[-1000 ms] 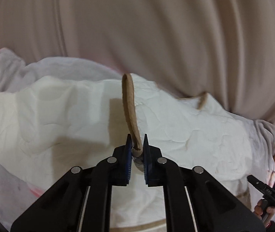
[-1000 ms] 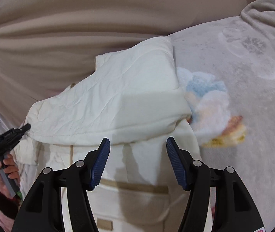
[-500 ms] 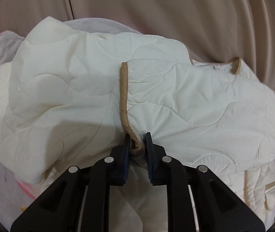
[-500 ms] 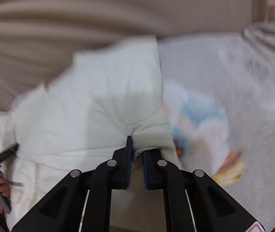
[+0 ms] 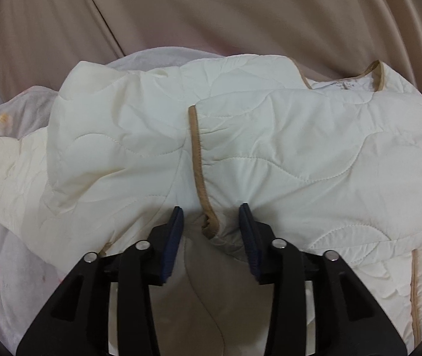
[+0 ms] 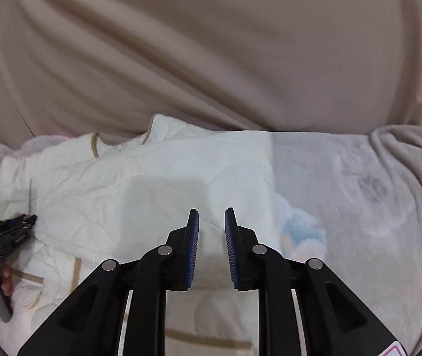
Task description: Fold large clothes
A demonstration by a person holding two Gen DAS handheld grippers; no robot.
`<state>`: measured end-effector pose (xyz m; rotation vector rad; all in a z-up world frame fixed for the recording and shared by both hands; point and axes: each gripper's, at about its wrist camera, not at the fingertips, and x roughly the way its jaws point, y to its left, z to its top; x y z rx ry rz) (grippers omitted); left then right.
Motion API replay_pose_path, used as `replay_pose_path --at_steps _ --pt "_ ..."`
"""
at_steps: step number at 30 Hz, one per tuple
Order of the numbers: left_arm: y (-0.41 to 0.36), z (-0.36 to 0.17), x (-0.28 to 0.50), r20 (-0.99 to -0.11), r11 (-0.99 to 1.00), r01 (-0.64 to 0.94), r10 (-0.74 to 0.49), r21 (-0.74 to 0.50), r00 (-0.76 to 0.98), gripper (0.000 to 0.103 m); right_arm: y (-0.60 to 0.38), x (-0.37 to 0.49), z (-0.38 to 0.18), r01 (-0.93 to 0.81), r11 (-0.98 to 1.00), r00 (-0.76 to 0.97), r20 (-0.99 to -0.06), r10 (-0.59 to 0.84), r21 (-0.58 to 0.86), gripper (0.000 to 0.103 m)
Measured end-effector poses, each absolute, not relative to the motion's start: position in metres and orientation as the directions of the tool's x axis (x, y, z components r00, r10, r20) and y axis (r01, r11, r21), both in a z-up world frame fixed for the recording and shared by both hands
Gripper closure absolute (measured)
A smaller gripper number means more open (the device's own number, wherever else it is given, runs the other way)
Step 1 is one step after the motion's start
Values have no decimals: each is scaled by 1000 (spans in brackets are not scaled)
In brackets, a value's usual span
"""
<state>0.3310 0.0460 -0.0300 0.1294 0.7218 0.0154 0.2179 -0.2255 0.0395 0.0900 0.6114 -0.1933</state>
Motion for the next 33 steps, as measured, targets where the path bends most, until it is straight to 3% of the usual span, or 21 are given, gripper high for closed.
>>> replay_pose_path --at_steps 4,6,11,15,20,22,25,27,29,33 --pt "51 -31 331 -665 995 32 42 99 746 57 -237 248 -7 279 958 719 -649 -250 -60 96" --pt "51 -31 333 -666 994 33 42 100 744 54 -254 252 -27 300 953 698 -674 -242 -31 99" --pt "52 -31 334 -668 995 30 40 94 743 52 -256 230 2 303 952 747 -629 -213 37 101" --pt "56 -27 330 -660 997 24 29 72 751 40 -264 252 -30 311 946 664 -691 -285 -91 103" --pt "93 -15 315 -655 996 -2 -57 -89 754 27 -264 231 -5 300 954 722 -658 -213 20 102" --pt "113 -7 308 -651 992 -39 -50 -122 758 27 -260 243 -25 286 952 659 -700 -276 -107 103" --pt "153 13 296 -624 979 -48 -89 -199 776 27 -252 234 -24 293 942 661 -678 -322 -162 101" --pt "188 26 287 -607 973 -146 8 -178 794 14 -243 216 -9 260 960 700 -666 -259 -100 100" --pt "227 37 282 -575 955 -242 102 -171 812 13 -230 197 -5 211 976 729 -657 -194 -54 99" --pt "319 36 287 -607 872 -445 244 -204 756 13 -199 160 -15 101 995 737 -673 -68 10 96"
